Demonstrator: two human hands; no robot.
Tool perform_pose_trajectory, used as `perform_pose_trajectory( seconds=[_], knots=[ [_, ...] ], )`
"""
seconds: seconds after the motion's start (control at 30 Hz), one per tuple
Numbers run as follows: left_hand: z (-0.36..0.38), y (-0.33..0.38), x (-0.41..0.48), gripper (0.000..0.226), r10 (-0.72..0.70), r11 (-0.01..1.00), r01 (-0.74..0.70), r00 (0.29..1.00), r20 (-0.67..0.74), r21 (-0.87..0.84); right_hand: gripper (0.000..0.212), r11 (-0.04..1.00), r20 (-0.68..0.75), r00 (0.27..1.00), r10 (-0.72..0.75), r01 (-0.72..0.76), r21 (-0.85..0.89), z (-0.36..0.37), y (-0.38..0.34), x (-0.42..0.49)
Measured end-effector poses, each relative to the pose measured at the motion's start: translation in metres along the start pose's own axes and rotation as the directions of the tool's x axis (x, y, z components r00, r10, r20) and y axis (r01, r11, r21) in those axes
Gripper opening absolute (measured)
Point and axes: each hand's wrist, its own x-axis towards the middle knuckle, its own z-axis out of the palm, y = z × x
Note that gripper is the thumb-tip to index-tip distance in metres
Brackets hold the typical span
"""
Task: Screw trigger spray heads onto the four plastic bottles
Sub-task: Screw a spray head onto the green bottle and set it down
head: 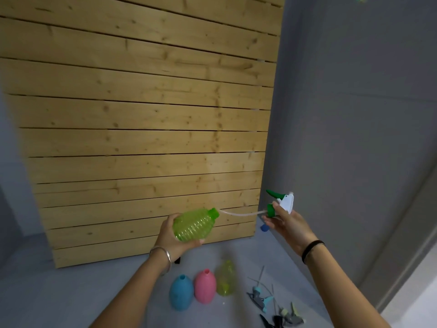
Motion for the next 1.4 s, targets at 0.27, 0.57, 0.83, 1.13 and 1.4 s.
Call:
perform_pose_trajectory(
  seconds=[0.27,0.57,0.83,1.13,1.4],
  knots=[
    [0.005,0.002,0.001,0.093,0.103,0.962,-0.157,0.966,0.236,0.222,0.014,0.994,0.092,0.994,0.061,-0.052,-0.096,0.008,0.009,-0.004],
    [0.014,0.017,-0.001,0.081,0.028,1.000,-0.030,0.963,0.267,0.003,0.032,0.980,0.177,0.983,0.053,-0.017,-0.197,0.029,0.026,-0.008],
    [0.011,0.022,-0.001,0.089,-0.024,0.998,0.039,0.963,0.270,-0.051,0.031,0.976,0.165,0.985,-0.048,0.081,-0.201,0.034,0.027,-0.008],
    [0.017,0.023,-0.001,0.104,-0.081,0.994,0.096,0.961,0.265,-0.045,0.029,0.924,0.206,0.974,-0.092,0.161,-0.347,0.031,0.028,-0.007],
    [0.029,0.032,-0.001,0.060,-0.234,0.960,0.258,0.953,0.193,-0.109,0.011,0.950,0.122,0.988,-0.091,0.123,-0.287,0.034,0.031,-0.006]
  ],
)
